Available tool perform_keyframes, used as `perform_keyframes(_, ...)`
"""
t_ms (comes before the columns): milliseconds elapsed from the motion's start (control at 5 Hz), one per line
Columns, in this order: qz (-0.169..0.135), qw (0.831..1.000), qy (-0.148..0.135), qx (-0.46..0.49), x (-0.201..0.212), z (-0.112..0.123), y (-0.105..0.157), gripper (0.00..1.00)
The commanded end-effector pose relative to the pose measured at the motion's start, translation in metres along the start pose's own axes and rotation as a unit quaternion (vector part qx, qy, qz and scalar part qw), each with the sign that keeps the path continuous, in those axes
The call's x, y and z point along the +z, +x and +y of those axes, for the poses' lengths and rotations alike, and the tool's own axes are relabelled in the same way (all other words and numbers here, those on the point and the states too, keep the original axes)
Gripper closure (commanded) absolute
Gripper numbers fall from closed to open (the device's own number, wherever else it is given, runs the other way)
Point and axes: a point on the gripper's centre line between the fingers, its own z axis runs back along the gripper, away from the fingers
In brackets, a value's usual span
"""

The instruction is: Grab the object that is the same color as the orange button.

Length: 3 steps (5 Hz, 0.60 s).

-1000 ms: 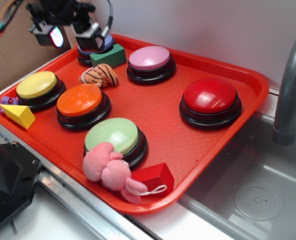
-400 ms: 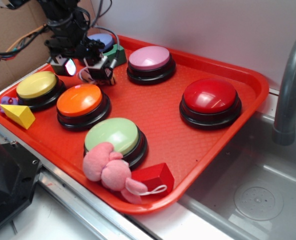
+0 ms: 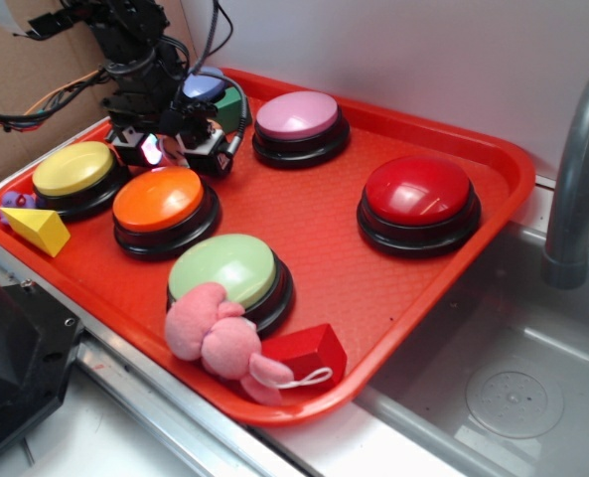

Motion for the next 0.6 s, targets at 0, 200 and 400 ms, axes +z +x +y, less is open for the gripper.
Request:
perform_keyframes(0, -0.03, 0.999, -0.009, -0.013, 0.006, -0.002, 0.007, 1.0)
perform_keyframes(200, -0.038, 0.999, -0.015, -0.013, 0.011, -0.005, 0.009, 1.0)
perform_keyframes(400, -0.036, 0.999, 0.015, -0.037, 0.05, -0.004, 0.01, 1.0)
